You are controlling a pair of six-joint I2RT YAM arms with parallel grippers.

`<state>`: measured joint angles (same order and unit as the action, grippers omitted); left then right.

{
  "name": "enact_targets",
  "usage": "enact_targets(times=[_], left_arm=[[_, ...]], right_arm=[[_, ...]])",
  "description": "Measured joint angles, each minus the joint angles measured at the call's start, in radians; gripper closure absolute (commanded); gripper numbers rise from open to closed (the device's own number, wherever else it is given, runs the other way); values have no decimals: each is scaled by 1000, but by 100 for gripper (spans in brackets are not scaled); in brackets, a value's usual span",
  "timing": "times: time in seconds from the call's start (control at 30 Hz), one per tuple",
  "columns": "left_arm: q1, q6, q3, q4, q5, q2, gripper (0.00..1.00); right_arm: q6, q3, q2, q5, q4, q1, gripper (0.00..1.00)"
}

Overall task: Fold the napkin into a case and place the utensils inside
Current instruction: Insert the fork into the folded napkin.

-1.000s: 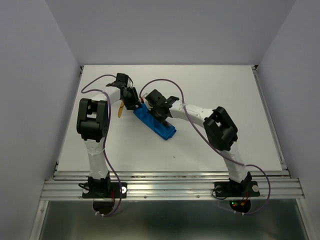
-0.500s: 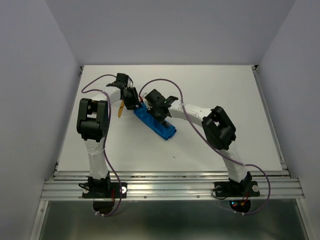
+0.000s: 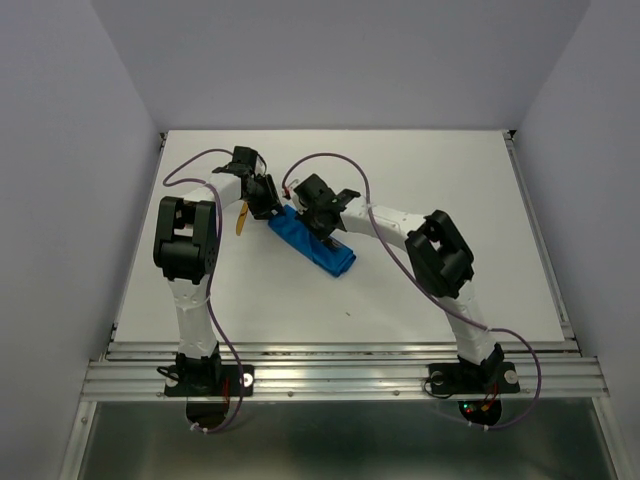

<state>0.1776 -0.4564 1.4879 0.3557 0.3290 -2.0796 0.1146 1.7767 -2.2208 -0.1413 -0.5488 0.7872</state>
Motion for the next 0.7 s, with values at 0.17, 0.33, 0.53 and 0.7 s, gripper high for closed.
enact_targets(times=[0.17,0.33,0.53,0.7], left_arm=[[4,0,0,-3,2,-1,52],[5,0,0,-4,3,-1,52],[4,4,0,-6,8,-3,52],[4,6,0,-7,11,-4,52]], right_arm=[[-6,-11,0,7,12,-9,99],[-5,-18,0,7,24,-9,99],[-2,-20,0,7,28,-9,99],[-2,-20,0,8,30,-9,90]])
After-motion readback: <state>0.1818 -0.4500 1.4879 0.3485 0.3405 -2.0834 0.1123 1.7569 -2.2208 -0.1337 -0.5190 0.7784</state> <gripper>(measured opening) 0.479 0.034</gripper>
